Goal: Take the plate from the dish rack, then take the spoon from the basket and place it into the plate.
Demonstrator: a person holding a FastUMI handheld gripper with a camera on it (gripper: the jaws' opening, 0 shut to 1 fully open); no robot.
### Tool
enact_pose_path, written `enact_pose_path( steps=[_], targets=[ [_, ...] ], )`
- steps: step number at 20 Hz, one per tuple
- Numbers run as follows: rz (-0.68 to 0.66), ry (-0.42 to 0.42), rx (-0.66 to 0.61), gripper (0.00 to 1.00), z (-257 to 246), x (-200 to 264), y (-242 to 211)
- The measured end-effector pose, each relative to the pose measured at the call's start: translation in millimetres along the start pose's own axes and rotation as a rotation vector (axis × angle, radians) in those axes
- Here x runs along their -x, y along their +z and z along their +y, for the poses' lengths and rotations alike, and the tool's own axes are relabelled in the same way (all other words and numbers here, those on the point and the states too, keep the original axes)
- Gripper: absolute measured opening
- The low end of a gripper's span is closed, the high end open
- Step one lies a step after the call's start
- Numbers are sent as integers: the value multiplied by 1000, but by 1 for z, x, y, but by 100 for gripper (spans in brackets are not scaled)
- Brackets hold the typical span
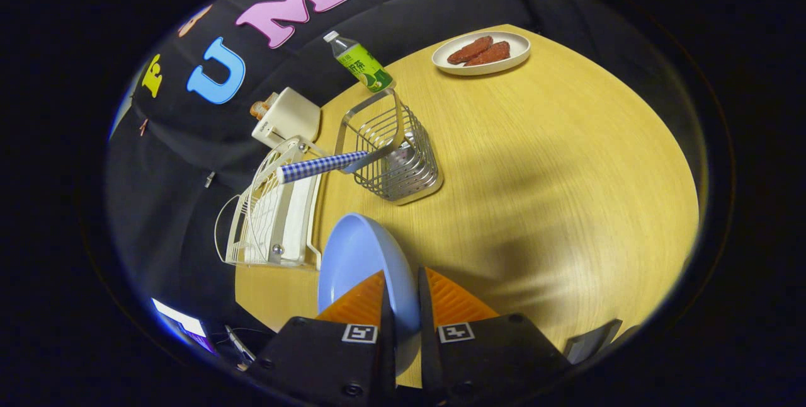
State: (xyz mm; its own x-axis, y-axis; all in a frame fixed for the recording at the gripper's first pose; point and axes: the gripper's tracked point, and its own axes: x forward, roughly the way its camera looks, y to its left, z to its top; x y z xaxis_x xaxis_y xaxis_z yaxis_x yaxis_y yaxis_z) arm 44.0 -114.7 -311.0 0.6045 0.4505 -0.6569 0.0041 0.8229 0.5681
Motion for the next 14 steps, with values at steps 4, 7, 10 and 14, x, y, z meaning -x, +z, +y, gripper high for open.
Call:
enact_pose_path(
  steps=[4,7,10,14],
  targets=[
    [-12,38,87,40,-3,8,2],
    [-91,62,216,84,-2,24,17],
    [-236,29,412,99,2,47,53],
    [-404,57,613,98,39,61,89]
  ],
)
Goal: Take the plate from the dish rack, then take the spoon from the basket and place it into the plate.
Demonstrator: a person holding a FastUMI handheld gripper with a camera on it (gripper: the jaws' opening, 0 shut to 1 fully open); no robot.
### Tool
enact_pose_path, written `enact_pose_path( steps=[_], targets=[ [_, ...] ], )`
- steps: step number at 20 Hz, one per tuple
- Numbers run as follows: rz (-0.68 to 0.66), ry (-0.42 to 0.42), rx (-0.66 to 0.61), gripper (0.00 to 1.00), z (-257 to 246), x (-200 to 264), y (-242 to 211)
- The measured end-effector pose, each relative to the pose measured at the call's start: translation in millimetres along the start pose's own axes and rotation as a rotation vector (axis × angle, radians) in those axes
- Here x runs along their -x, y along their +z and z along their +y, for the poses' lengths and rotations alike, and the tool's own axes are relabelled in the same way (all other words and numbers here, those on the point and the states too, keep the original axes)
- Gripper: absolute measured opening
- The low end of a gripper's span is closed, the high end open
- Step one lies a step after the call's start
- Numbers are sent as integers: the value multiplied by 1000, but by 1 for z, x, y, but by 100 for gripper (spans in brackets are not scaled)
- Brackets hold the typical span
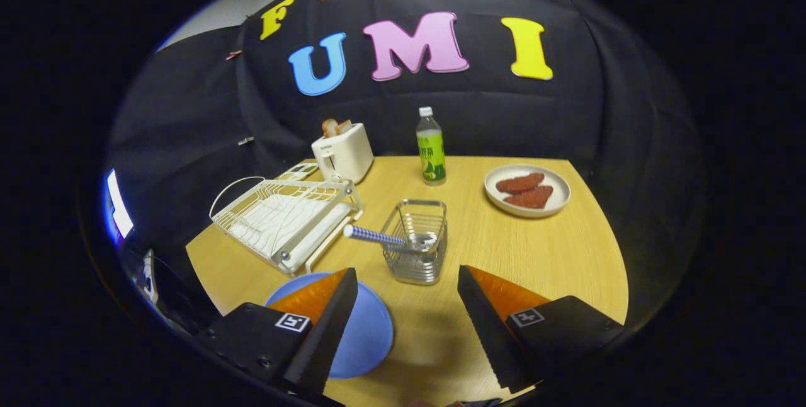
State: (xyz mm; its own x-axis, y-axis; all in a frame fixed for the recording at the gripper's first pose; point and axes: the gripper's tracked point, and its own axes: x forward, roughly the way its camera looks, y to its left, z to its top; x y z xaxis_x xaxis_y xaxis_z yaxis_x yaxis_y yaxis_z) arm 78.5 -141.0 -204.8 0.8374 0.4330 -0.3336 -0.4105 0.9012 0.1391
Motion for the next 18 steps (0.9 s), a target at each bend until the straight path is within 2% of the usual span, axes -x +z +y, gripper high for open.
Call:
enact_pose_path(
  steps=[3,7,9,10,13,15,18],
  targets=[
    [-20,61,84,98,20,-17,10],
    [14,31,250,98,15,-52,-7],
    [11,21,288,97,14,-65,-9],
    [5,25,296,92,17,-71,-8],
    [-33,42,307,86,23,-82,0],
    [-39,46,302,76,26,-89,1],
    [-42,35,297,55,26,-99,1]
  ],
)
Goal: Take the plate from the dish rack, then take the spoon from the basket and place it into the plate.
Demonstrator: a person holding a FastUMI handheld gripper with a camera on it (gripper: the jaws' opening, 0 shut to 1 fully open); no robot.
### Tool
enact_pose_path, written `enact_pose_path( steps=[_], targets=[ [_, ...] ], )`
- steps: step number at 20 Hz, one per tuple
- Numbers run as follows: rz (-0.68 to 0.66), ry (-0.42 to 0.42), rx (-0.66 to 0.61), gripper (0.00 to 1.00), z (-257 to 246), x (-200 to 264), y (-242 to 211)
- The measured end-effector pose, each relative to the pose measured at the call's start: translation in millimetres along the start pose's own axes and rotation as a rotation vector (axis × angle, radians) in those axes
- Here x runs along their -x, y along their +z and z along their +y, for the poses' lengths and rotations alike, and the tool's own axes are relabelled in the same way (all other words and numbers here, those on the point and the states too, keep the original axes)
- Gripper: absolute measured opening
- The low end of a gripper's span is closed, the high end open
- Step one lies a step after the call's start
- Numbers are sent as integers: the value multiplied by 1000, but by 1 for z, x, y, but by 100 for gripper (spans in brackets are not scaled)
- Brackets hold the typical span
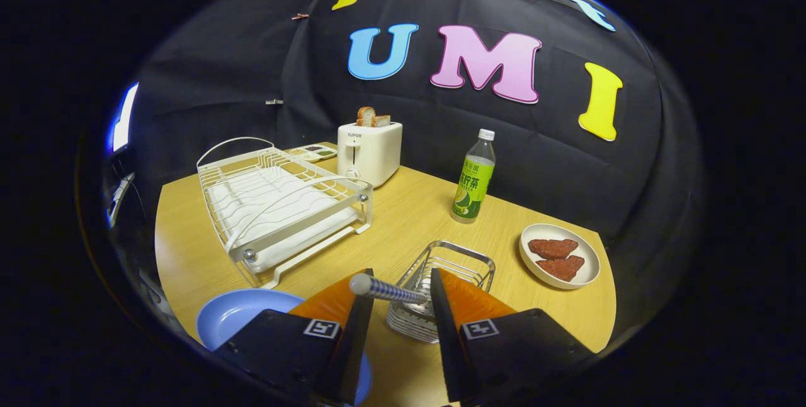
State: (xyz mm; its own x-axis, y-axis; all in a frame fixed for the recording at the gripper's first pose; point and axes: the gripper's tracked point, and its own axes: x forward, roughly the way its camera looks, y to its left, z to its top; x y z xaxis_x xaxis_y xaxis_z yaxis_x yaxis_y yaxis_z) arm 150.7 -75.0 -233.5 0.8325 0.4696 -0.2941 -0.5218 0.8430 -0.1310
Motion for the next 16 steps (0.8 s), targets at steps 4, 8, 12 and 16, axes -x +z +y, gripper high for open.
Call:
enact_pose_path(
  steps=[4,8,12,16],
  targets=[
    [-25,-31,11,38,-2,-1,12],
    [-5,-47,-45,32,-11,-2,18],
    [-3,-97,-96,14,-33,-4,30],
    [26,-100,-183,10,-48,0,34]
  ],
)
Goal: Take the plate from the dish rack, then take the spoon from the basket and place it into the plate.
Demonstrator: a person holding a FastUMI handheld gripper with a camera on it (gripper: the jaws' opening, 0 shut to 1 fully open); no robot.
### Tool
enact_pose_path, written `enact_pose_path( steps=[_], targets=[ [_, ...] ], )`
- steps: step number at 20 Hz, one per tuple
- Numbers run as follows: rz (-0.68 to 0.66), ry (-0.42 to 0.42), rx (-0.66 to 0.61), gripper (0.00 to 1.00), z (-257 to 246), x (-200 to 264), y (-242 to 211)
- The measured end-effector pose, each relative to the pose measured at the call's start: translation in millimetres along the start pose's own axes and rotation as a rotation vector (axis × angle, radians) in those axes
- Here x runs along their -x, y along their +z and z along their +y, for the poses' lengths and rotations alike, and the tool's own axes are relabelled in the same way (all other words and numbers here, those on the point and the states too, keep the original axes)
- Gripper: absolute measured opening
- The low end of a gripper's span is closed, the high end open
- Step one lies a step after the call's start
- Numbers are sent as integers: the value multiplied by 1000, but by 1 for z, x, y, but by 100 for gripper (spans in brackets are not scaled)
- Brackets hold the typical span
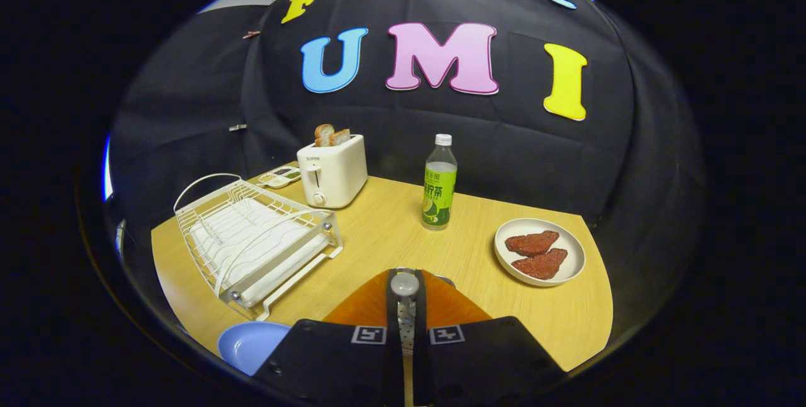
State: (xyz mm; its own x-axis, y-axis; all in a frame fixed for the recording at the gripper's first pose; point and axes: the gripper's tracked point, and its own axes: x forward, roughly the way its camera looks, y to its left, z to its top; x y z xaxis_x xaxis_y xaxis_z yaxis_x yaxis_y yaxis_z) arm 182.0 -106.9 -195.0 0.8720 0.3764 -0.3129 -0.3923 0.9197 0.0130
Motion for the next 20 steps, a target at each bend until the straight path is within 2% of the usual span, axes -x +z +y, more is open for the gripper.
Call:
enact_pose_path(
  steps=[9,15,20],
  targets=[
    [-57,-15,-47,10,-13,50,63],
    [-114,73,-28,10,11,106,104],
    [-104,147,52,10,48,133,84]
  ],
)
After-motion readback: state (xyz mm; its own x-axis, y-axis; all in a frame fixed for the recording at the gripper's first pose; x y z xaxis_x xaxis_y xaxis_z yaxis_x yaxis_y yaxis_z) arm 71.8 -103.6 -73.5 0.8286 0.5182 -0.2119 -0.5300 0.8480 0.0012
